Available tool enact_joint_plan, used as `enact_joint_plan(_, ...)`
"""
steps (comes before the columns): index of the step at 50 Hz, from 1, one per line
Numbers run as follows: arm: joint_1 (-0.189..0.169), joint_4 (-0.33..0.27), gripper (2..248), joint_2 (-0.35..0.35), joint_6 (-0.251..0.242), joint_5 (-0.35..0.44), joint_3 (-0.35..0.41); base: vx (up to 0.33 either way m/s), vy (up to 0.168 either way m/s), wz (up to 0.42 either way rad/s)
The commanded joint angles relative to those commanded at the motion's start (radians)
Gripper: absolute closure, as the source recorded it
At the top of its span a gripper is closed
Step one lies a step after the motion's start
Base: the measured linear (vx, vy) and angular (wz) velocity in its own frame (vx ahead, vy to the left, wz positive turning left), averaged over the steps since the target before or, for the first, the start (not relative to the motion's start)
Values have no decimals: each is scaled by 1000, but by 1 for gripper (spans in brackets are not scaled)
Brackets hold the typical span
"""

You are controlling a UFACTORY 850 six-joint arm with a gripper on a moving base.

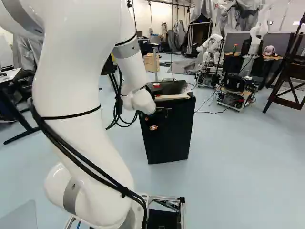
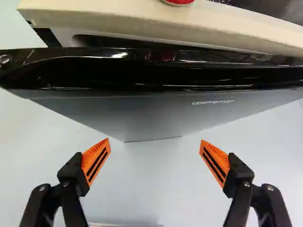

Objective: Grab a drink from the fridge

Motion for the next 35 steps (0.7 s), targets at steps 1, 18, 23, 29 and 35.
enact_joint_plan(1,0,0,3,-2,0,0,-2,0,0,0)
enact_joint_plan(18,4,0,3,-28,0,0,-35,0,0,0)
enact_joint_plan(23,5,0,3,-36,0,0,-45,0,0,0)
enact_joint_plan(29,7,0,3,-45,0,0,-56,0,0,0)
enact_joint_plan(35,8,0,3,-54,0,0,-68,0,0,0)
